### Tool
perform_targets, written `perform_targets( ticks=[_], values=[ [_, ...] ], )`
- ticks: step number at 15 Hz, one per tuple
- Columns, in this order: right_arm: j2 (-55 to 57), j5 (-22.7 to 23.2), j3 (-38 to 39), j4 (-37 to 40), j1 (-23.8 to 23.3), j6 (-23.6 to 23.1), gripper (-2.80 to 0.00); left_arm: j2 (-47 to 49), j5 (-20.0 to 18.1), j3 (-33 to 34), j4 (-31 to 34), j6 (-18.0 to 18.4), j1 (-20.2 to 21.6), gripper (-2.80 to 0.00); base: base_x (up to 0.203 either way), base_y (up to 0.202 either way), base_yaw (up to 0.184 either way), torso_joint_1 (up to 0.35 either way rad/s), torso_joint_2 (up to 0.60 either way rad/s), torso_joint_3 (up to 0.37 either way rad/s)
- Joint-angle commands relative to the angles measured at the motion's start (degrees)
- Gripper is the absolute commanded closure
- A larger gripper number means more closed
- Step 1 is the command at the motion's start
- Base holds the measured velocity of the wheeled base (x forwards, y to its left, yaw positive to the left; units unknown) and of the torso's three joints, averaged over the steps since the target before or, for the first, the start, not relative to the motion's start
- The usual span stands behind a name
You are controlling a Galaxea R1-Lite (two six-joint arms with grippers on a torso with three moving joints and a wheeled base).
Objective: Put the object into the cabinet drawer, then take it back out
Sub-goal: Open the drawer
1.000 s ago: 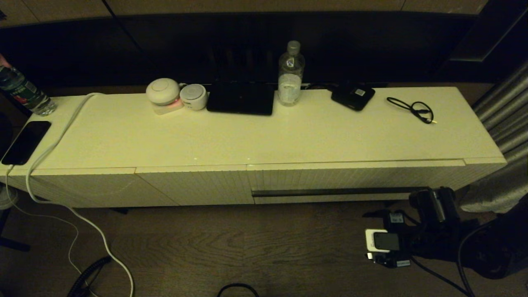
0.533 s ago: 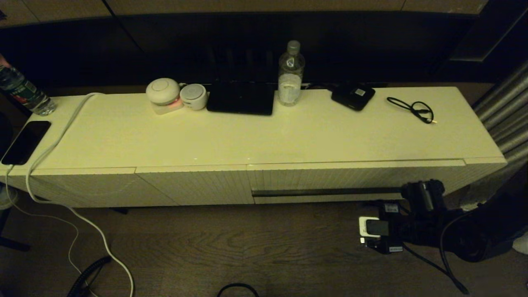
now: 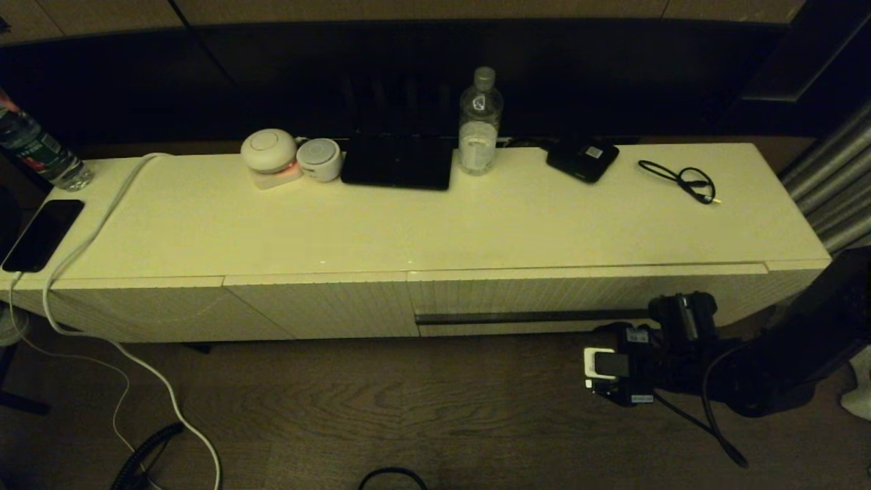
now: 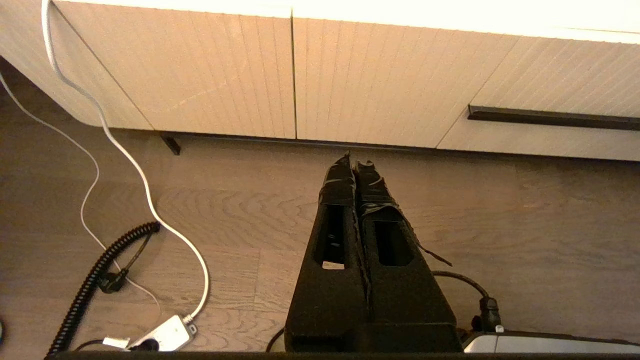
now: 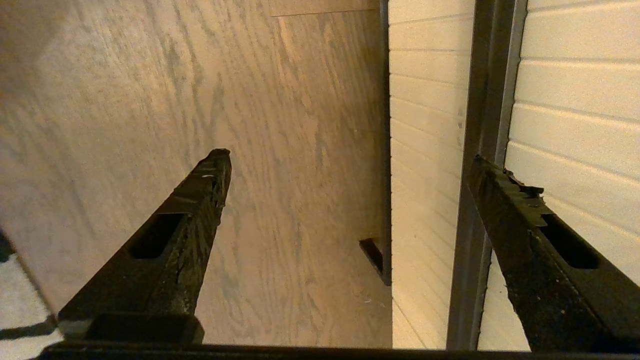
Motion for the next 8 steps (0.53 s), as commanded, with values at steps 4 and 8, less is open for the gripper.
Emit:
perform_targets(
  ticks=[4, 8],
  values=[
    [2.8, -0.2, -4.0, -0.2, -0.6, -0.4, -2.80, -0.1, 0.0, 0.0, 0.0, 0.0, 0.0, 0.00, 0.000, 0.000, 0.000, 0.000, 0.00, 0.000],
    [4.4, -0.7, -6.5, -0.3, -0.9, -0.3, -2.80, -0.1, 0.0, 0.0, 0.0, 0.0, 0.0, 0.00, 0.000, 0.000, 0.000, 0.000, 0.00, 0.000]
  ],
)
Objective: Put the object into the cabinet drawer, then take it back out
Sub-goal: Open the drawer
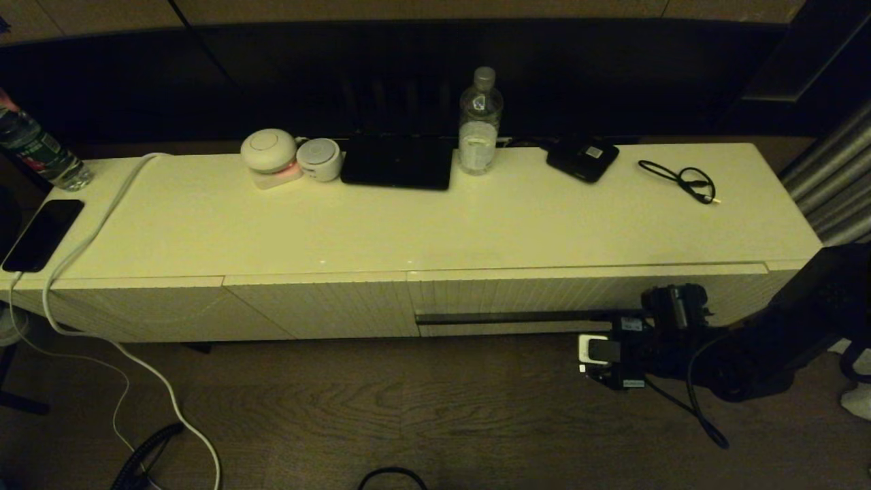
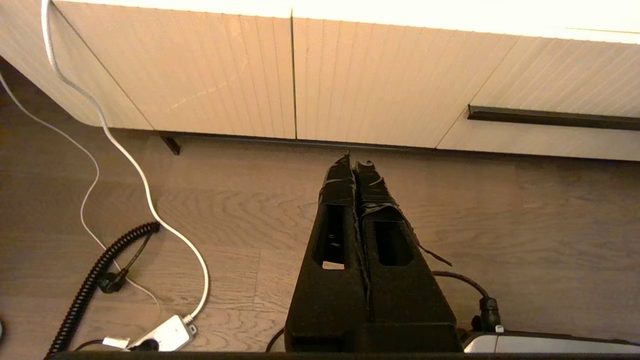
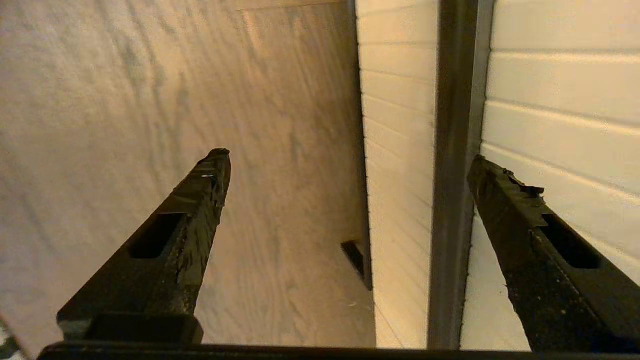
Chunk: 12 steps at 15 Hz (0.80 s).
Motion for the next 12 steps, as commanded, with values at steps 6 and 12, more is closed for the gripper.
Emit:
perform_targets(
  ticks=[6, 12],
  values=[
    [2.6, -0.9, -2.4, -0.1, -0.2, -0.2, -2.80, -0.1, 0.0, 0.0, 0.0, 0.0, 0.0, 0.00, 0.000, 0.000, 0.000, 0.000, 0.00, 0.000],
    [3.0, -1.3, -5.7, -0.1, -0.9, -0.2, -2.80, -0.1, 0.0, 0.0, 0.0, 0.0, 0.0, 0.00, 0.000, 0.000, 0.000, 0.000, 0.00, 0.000]
  ],
)
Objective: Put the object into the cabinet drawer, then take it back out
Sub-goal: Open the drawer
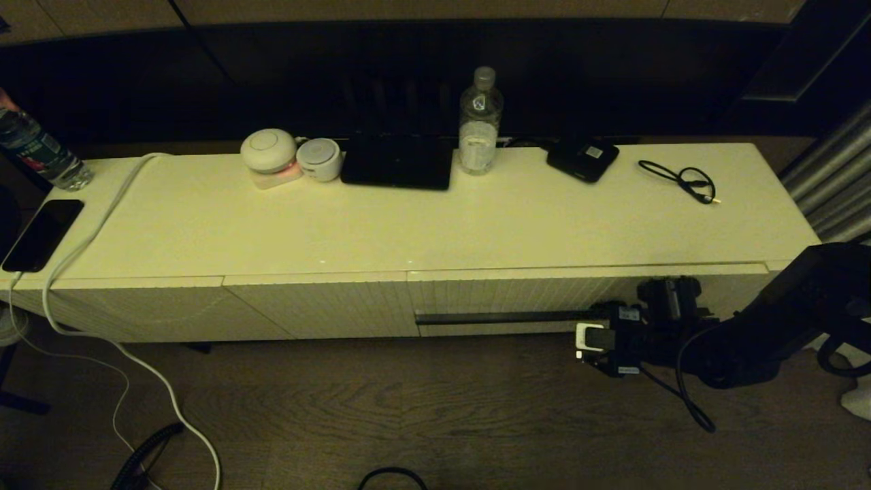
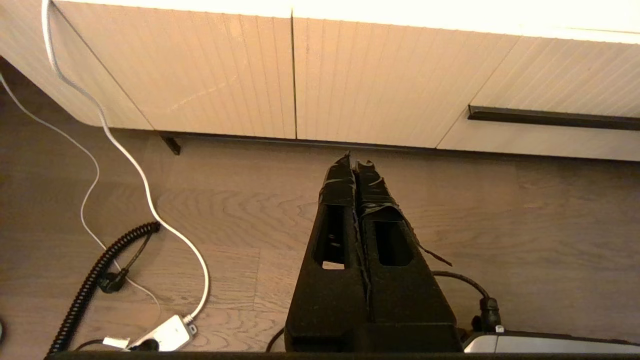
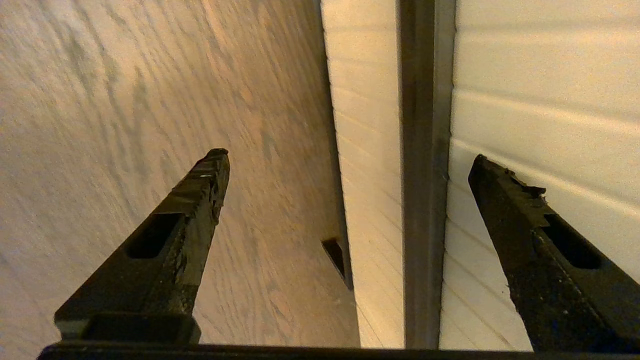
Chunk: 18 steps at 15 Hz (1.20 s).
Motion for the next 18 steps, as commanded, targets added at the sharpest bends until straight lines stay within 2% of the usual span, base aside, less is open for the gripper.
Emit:
perform_targets(
  ticks=[1, 6, 18],
  values=[
    [0.3, -0.2, -0.3, -0.4, 0.0, -0.4, -2.80, -0.1, 0.0, 0.0, 0.0, 0.0, 0.0, 0.00, 0.000, 0.000, 0.000, 0.000, 0.00, 0.000],
    [2.6, -1.1, -2.6, -0.5, 0.0, -0.4, -2.80, -0.1, 0.0, 0.0, 0.0, 0.0, 0.0, 0.00, 0.000, 0.000, 0.000, 0.000, 0.00, 0.000],
    [4.7, -1.8, -1.9, -0.3, 0.0, -0.3, -2.80, -0.1, 0.0, 0.0, 0.0, 0.0, 0.0, 0.00, 0.000, 0.000, 0.000, 0.000, 0.00, 0.000]
  ],
)
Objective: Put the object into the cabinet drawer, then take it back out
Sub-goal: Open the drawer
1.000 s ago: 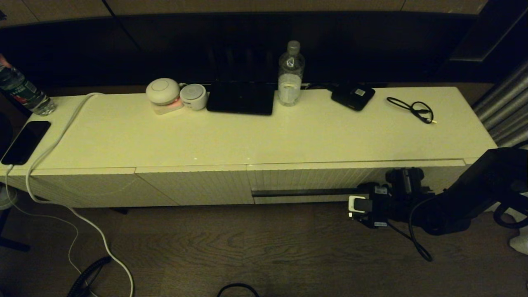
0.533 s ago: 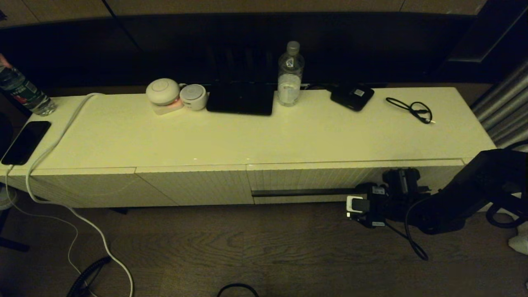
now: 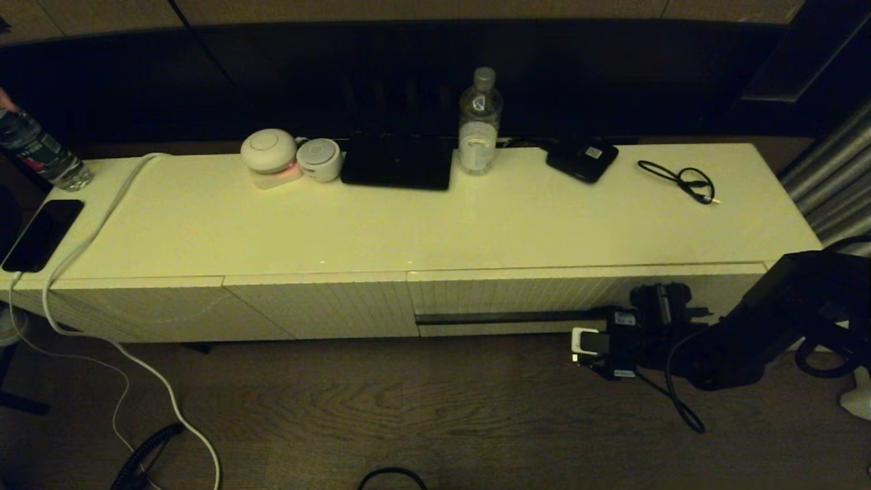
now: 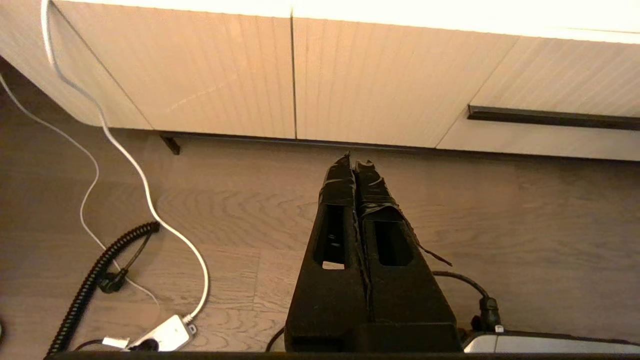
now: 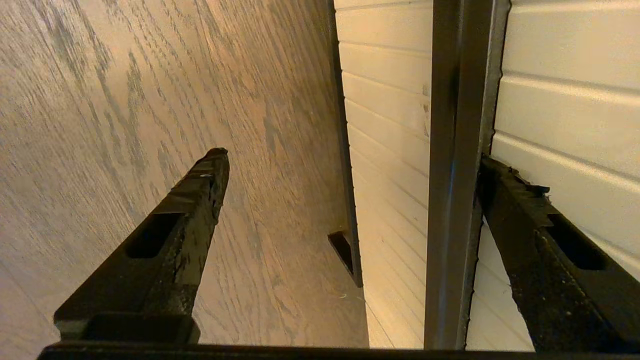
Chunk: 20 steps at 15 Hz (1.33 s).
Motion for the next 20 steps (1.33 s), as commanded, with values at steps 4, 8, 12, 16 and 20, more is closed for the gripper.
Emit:
perform_targets(
  ticks=[4, 8, 12, 16, 20],
  values=[
    [-0.3, 0.1, 2.2, -0.2, 0.1, -0.4, -2.80, -0.1, 0.0, 0.0, 0.0, 0.0, 0.0, 0.00, 0.000, 0.000, 0.000, 0.000, 0.00, 0.000],
    [-2.7, 0.1, 7.4, -2.1, 0.5, -0.4, -2.80, -0.1, 0.0, 0.0, 0.0, 0.0, 0.0, 0.00, 0.000, 0.000, 0.000, 0.000, 0.00, 0.000],
    [-5.2, 0.0, 13.0, -2.5, 1.0, 0.3, -2.80, -0.1, 0.0, 0.0, 0.0, 0.0, 0.0, 0.00, 0.000, 0.000, 0.000, 0.000, 0.00, 0.000],
    [-7.1, 0.1, 20.1, -4.7, 1.5, 0.5, -2.80, -0.1, 0.0, 0.0, 0.0, 0.0, 0.0, 0.00, 0.000, 0.000, 0.000, 0.000, 0.00, 0.000],
    [-8.3, 0.2, 27.9, -9.9, 2.3, 0.5, -2.80, -0.1, 0.0, 0.1, 0.0, 0.0, 0.0, 0.00, 0.000, 0.000, 0.000, 0.000, 0.00, 0.000]
  ],
)
